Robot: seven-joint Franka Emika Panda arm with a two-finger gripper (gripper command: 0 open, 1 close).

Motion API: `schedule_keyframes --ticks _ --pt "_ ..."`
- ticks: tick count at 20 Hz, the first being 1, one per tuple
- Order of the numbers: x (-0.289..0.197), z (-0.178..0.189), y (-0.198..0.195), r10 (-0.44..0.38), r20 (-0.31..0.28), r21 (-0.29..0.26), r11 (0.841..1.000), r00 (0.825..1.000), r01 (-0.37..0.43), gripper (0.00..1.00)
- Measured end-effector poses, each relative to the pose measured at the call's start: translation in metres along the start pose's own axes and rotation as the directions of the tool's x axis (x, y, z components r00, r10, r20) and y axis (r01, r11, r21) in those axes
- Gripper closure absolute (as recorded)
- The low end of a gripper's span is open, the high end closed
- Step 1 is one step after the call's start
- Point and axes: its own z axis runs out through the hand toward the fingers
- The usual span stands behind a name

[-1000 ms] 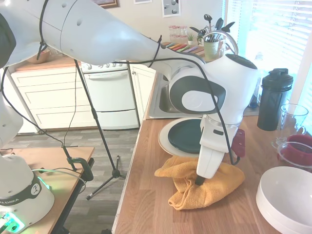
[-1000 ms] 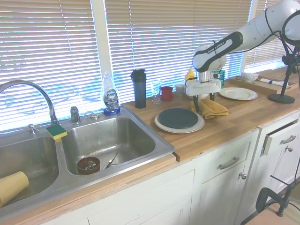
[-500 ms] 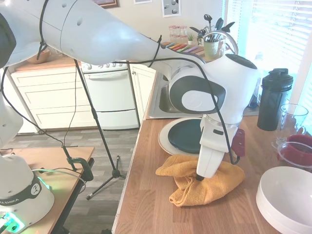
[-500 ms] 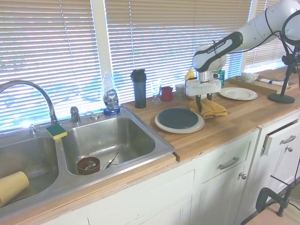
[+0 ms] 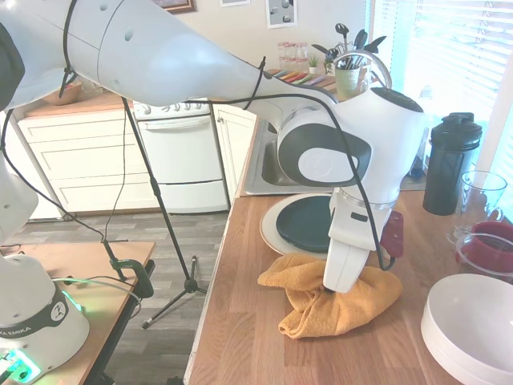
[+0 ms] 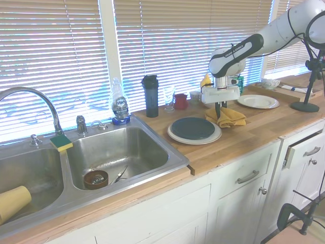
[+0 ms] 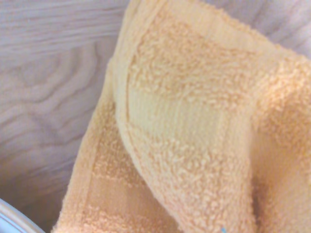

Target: Wipe the blue plate in counterclockwise motion

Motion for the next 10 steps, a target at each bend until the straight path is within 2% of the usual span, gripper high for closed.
schedule_keyframes --ticks 5,10 --pt "0.001 -0.015 0.005 -0.004 -0.007 0.018 1.000 1.000 0.004 1.00" --pt "-0.006 -0.050 0.016 -0.016 -0.014 0.037 0.999 1.000 0.017 1.00"
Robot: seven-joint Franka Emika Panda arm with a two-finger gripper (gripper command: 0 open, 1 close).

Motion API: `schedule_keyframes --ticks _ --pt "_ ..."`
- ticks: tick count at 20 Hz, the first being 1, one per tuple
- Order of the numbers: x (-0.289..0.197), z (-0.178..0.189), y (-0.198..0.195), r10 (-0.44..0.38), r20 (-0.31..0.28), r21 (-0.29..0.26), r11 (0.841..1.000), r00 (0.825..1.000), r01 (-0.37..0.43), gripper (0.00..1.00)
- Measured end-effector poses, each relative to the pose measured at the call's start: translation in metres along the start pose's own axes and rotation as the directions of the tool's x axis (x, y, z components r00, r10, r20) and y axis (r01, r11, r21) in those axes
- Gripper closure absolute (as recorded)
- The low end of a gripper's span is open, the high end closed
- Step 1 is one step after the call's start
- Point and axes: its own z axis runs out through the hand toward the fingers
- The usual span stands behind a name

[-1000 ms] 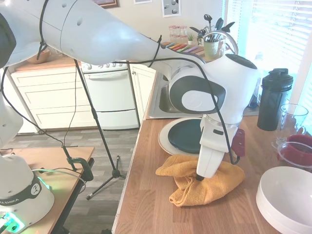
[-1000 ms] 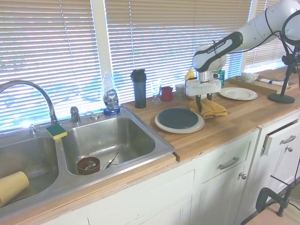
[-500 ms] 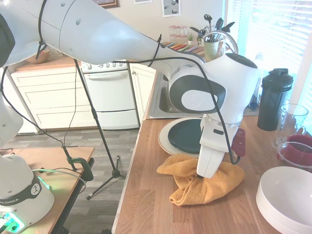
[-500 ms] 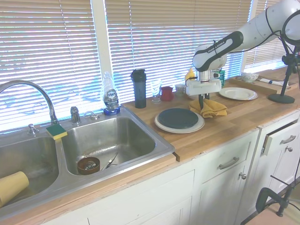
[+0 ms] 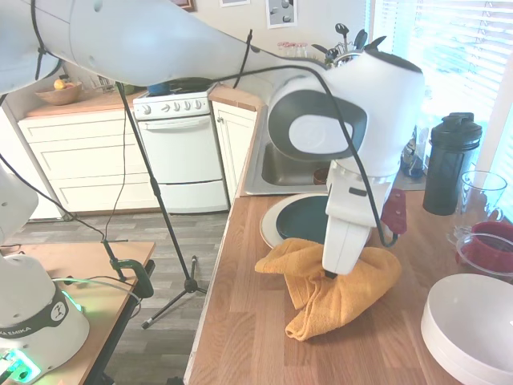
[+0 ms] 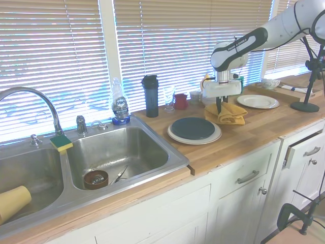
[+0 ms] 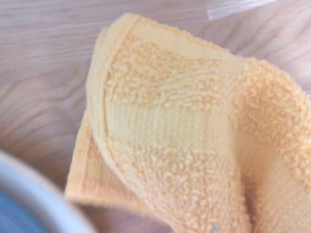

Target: Wipe the blue plate in counterclockwise motion

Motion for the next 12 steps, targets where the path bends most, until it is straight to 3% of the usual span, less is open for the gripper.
schedule_keyframes --ticks 12 --pt "-0.093 -0.093 0.007 -0.112 -0.050 0.051 0.992 0.992 0.114 1.00"
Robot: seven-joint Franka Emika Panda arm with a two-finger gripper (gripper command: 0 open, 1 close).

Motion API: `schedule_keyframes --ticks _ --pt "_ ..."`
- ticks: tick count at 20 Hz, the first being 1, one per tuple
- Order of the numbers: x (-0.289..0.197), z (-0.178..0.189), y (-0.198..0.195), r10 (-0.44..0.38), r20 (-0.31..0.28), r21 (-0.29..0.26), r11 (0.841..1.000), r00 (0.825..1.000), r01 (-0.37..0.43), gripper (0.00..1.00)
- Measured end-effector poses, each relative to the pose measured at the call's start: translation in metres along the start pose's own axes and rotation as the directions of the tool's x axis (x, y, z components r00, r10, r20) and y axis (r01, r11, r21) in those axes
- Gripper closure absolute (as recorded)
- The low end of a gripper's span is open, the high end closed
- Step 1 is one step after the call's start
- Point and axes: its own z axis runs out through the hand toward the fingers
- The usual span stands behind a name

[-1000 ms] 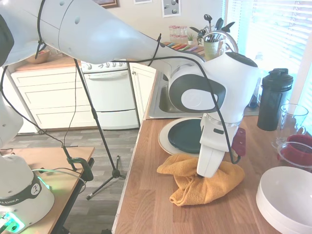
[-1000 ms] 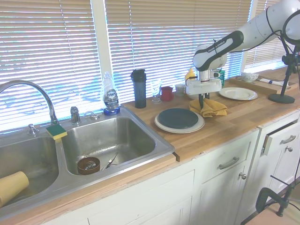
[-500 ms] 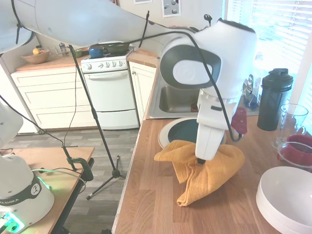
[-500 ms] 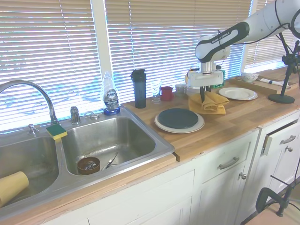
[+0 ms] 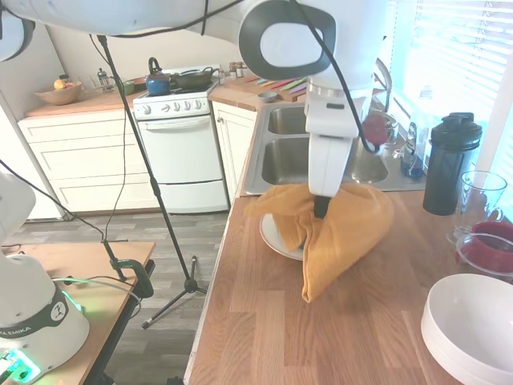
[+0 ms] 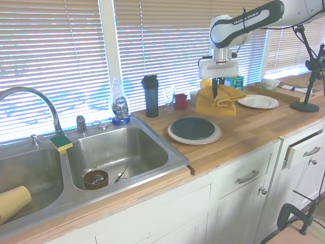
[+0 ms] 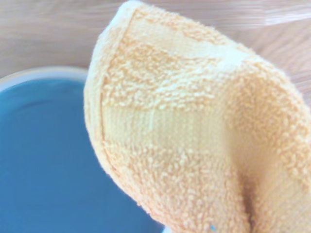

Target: Wipe the blue plate in counterclockwise motion

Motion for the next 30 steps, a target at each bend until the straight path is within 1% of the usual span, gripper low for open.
schedule_keyframes --ticks 4,6,13,22,26,30 --pt "-0.039 -0.025 -0.003 -0.035 -0.023 0.011 0.999 0.999 0.035 1.00" --pt "-0.062 -0.032 -0.005 -0.054 -0.034 0.009 0.998 0.998 0.054 1.00" --pt "-0.124 -0.030 -0.010 -0.117 -0.050 -0.018 0.993 0.992 0.116 1.00" --pt "-0.176 0.004 -0.006 -0.172 -0.057 -0.094 0.982 0.983 0.167 1.00" --pt "-0.187 0.025 -0.001 -0.164 -0.052 -0.127 0.979 0.985 0.156 1.00" --pt "-0.179 0.049 -0.004 -0.139 -0.037 -0.156 0.979 0.990 0.132 1.00"
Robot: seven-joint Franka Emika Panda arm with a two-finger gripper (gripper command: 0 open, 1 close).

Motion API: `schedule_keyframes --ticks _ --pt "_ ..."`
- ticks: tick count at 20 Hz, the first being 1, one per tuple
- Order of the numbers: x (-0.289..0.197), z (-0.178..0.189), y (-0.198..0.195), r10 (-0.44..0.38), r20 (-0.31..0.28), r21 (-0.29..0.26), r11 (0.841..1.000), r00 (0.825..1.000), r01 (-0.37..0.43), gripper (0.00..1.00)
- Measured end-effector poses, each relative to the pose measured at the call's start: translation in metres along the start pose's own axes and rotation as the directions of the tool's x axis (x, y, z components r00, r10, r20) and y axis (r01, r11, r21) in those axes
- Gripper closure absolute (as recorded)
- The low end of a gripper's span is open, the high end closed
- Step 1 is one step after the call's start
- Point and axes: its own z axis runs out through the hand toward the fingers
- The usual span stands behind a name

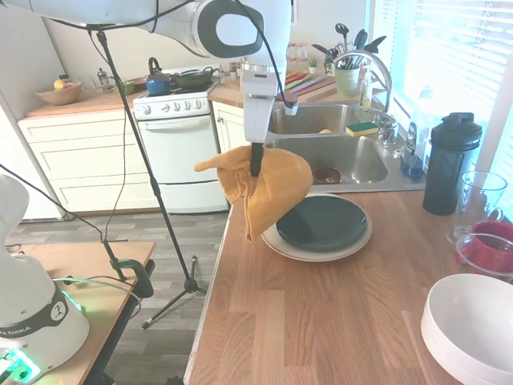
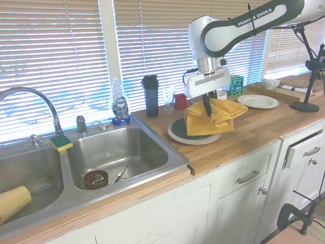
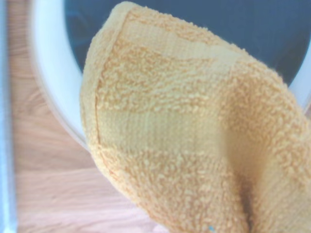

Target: Wipe the blue plate in counterclockwise motion

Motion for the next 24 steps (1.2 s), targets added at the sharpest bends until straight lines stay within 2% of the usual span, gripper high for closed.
schedule_keyframes --ticks 5,17,24 --pt "0.024 0.029 -0.022 0.026 0.032 -0.028 0.999 0.999 -0.025 1.00" --pt "0.096 0.054 -0.078 0.154 0.107 -0.097 0.985 0.982 -0.144 1.00" --pt "0.109 0.049 -0.106 0.196 0.115 -0.116 0.976 0.974 -0.183 1.00"
